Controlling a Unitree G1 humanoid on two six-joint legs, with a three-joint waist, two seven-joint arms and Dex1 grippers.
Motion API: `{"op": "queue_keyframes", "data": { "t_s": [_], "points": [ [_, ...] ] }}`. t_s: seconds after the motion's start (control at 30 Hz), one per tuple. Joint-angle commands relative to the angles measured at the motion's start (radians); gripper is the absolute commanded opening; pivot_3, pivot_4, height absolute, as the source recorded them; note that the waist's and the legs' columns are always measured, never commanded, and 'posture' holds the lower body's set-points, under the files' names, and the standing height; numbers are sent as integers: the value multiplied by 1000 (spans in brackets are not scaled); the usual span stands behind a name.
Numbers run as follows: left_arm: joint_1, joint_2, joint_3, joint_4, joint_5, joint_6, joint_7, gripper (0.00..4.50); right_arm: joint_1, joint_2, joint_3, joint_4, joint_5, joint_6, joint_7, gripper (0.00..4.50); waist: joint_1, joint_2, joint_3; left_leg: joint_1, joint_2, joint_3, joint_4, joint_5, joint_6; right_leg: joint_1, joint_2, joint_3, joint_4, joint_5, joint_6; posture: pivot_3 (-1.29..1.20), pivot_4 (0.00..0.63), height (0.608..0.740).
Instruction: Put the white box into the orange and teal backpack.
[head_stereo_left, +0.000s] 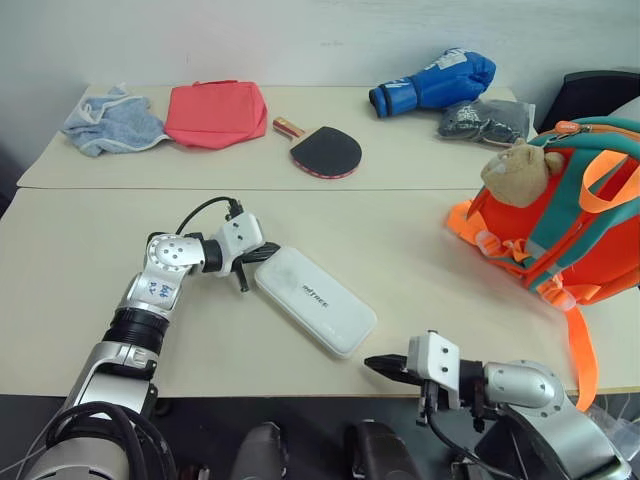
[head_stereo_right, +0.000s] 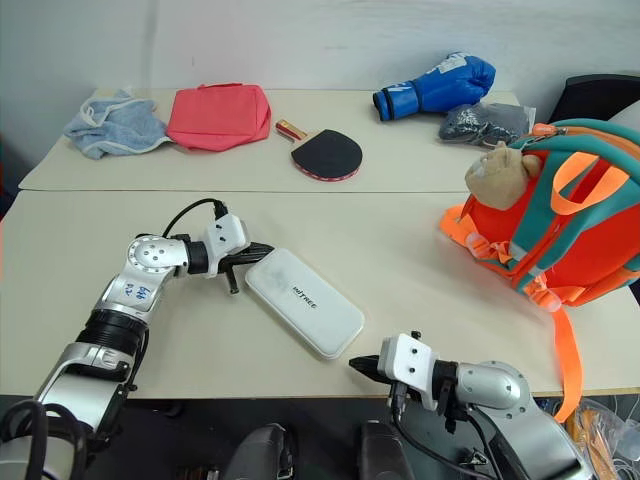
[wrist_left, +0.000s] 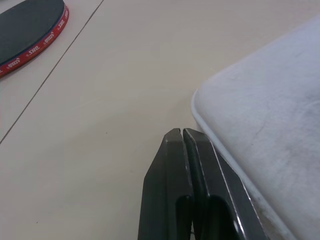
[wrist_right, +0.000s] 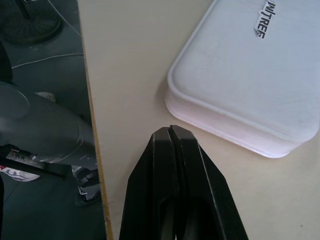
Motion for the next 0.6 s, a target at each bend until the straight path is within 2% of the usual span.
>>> {"op": "queue_keyframes", "data": {
  "t_s": [0.03,0.3,0.6],
  "points": [
    [-25,5,31,27,-2,-38,6,110,-17,13,1,-1,-6,-2,-13,0,2,0,0,0,0,0,0,0,0,0,0,0,0,0,0,0,150,740],
    [19,9,70,-41,-74,-13,-82,110,-58,15,-25,40,7,-3,-6,0,3,0,0,0,0,-1,2,0,0,1,-1,-1,1,0,0,0,150,740],
    [192,13,86,-278,-114,106,-96,110,-144,5,-53,130,2,-38,23,0,-2,0,0,0,0,-1,2,0,0,1,-1,0,2,0,0,0,150,740]
  ]
}}
